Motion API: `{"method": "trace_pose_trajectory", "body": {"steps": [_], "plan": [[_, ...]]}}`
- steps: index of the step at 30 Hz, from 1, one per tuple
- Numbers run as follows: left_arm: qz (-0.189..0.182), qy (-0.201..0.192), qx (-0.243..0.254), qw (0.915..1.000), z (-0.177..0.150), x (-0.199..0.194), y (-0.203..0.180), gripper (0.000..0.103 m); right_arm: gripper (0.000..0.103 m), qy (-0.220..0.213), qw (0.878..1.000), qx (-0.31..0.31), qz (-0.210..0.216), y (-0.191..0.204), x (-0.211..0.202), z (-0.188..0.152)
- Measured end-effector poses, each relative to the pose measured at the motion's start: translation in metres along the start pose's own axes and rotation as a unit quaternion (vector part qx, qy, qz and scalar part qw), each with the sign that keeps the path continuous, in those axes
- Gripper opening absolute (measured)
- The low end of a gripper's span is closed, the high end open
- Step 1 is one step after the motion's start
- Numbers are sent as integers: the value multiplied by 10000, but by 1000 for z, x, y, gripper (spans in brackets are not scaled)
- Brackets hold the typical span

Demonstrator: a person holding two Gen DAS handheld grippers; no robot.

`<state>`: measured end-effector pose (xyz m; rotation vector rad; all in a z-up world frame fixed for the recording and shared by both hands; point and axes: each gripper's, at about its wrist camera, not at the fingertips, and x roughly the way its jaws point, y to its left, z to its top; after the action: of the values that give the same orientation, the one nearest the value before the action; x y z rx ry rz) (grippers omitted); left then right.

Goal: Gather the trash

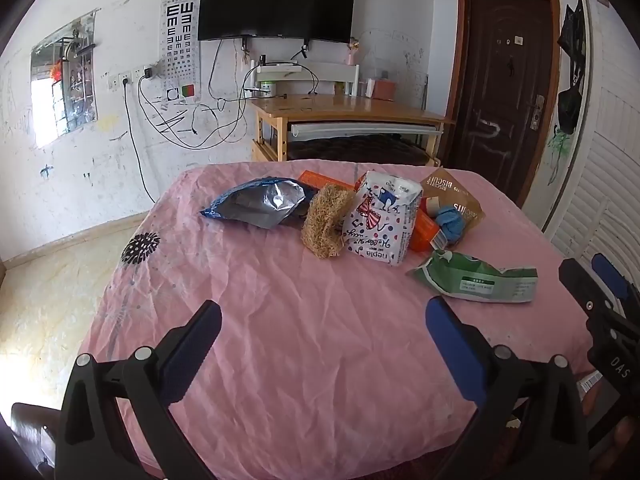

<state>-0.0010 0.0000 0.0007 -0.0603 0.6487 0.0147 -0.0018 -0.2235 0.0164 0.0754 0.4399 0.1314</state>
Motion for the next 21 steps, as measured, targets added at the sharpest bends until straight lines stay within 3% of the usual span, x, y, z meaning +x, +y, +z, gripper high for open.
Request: {"method": "trace_pose_trajectory", "body": {"steps": [21], "plan": [[22,14,33,10000,-2,5,1,97,98,-24,10000,-8,31,1,-1,2]]}}
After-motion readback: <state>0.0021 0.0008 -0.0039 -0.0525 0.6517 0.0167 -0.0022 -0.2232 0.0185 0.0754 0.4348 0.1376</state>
